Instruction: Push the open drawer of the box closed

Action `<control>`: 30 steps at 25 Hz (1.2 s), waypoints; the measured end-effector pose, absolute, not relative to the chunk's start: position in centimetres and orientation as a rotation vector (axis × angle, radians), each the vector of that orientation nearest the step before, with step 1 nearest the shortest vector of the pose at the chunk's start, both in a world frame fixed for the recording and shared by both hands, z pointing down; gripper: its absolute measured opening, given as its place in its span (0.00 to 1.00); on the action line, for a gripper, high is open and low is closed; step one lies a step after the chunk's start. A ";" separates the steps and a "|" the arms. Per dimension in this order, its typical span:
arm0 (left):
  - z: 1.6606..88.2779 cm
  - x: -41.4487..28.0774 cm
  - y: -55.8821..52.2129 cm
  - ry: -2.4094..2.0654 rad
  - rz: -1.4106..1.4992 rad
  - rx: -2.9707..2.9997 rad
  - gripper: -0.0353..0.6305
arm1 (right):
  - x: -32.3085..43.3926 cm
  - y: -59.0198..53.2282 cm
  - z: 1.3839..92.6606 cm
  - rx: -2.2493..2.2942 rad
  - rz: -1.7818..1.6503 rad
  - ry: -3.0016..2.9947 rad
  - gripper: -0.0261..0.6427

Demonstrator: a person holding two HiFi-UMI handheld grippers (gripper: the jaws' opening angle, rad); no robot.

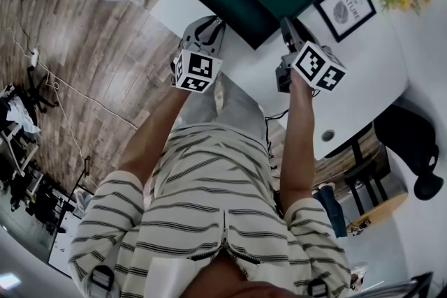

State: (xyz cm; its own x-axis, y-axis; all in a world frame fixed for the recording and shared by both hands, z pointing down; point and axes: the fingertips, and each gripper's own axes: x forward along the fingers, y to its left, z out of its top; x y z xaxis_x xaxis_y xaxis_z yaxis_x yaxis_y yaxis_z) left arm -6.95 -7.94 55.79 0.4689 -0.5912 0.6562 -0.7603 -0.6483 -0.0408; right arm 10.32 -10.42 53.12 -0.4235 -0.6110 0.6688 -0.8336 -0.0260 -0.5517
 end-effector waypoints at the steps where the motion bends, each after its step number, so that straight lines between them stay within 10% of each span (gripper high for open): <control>1: 55.8 -6.9 -8.0 -1.159 0.949 2.463 0.16 | 10.4 -10.4 53.1 1.540 1.428 -2.015 0.23; 30: 56.0 -4.4 -10.7 -1.115 0.940 2.504 0.16 | 10.4 -10.4 53.3 1.541 1.440 -2.015 0.23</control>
